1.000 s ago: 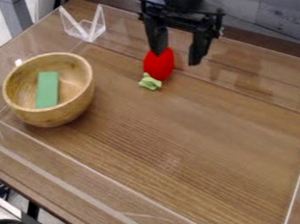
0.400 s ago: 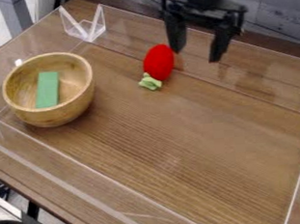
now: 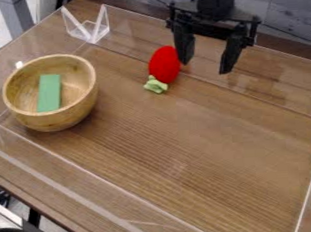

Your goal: Put the green stick in the brown bowl

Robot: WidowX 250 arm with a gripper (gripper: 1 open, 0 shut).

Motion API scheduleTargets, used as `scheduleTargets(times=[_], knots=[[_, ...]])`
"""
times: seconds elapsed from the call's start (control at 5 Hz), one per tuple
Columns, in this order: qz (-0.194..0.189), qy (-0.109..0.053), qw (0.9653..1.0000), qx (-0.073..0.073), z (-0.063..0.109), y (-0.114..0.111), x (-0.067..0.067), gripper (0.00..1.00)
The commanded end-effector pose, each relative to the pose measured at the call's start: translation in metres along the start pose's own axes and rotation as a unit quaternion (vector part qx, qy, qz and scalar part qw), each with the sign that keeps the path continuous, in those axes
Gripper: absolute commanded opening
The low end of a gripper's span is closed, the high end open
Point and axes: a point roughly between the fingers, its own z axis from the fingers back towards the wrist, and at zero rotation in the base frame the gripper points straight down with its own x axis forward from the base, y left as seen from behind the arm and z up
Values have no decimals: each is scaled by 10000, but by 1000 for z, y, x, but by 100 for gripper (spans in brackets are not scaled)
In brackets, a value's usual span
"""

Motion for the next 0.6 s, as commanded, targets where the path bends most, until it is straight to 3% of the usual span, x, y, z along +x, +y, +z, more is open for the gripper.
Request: scheduleTargets(times=[0.0,0.2,0.4], knots=[[419,-338,9985,-78,25,19,4,100],[685,-375,9969,-82,28,42,6,100],[283,-339,9990,-107,24,41,7,100]])
